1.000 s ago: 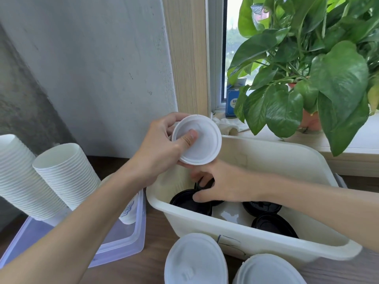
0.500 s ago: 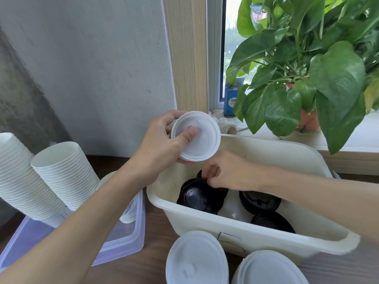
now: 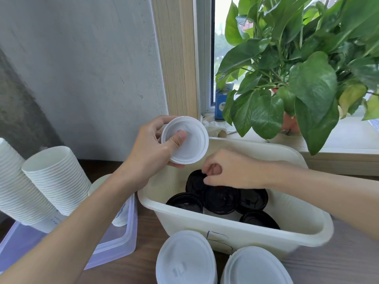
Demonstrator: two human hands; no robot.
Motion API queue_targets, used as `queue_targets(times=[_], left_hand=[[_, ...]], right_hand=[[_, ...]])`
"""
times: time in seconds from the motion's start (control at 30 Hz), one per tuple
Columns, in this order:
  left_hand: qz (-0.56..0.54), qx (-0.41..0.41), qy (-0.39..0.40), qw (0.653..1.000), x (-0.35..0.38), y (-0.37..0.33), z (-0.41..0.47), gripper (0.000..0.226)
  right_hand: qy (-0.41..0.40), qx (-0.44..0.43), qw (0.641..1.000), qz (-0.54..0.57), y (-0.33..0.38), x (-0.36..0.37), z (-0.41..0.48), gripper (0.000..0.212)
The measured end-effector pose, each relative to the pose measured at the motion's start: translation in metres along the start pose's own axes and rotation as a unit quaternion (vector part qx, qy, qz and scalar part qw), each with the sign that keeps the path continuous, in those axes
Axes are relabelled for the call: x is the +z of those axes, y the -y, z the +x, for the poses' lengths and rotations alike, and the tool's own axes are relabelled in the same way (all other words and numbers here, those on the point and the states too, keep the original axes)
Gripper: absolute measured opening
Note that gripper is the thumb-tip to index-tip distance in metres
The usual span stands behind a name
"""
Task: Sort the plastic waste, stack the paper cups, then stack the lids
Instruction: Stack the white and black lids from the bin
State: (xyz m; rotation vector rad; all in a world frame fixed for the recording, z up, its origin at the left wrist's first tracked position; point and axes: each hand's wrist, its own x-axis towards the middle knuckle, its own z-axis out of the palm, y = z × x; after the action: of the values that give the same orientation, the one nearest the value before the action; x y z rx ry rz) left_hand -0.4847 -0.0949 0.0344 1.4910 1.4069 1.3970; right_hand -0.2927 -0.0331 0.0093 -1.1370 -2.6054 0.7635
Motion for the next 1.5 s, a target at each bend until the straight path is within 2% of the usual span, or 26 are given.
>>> queue_targets(times=[0.17, 0.27, 0.4, 0.73, 0.9, 1.2, 1.5], left_hand=[[-0.003, 0.007, -0.006, 1.0, -0.001, 0.002, 0.0, 0.025], [-0.01, 0.005, -0.004, 1.0, -0.001, 0.003, 0.0, 0.026], [-0.01, 0.006, -0.003, 1.0, -0.001, 0.003, 0.002, 0.026], [-0.008, 0.013, -0.019, 1.0, -0.005, 0.003, 0.001, 0.025], [-0.01, 0.004, -0.027, 1.0, -0.006, 0.002, 0.0, 0.028], [-0.008, -0.005, -0.028, 1.0, -0.002, 0.0, 0.0, 0.026], [0.001, 0.0, -0.027, 1.0, -0.002, 0.0, -0.001, 0.029]], right_hand=[[0.074, -0.037, 0.995, -0.054, 0.011, 0.026, 0.015, 0.035], [0.081, -0.03, 0.994, -0.073, 0.01, 0.037, 0.021, 0.034], [0.063, -0.013, 0.997, -0.04, 0.011, 0.041, 0.022, 0.016], [-0.042, 0.029, 0.996, 0.07, 0.004, 0.007, 0.012, 0.005], [-0.078, 0.067, 0.994, 0.038, -0.003, -0.016, 0.0, 0.004], [-0.069, 0.131, 0.989, -0.007, -0.012, -0.036, -0.022, 0.016], [-0.061, 0.132, 0.989, -0.02, -0.007, -0.023, -0.02, 0.012]])
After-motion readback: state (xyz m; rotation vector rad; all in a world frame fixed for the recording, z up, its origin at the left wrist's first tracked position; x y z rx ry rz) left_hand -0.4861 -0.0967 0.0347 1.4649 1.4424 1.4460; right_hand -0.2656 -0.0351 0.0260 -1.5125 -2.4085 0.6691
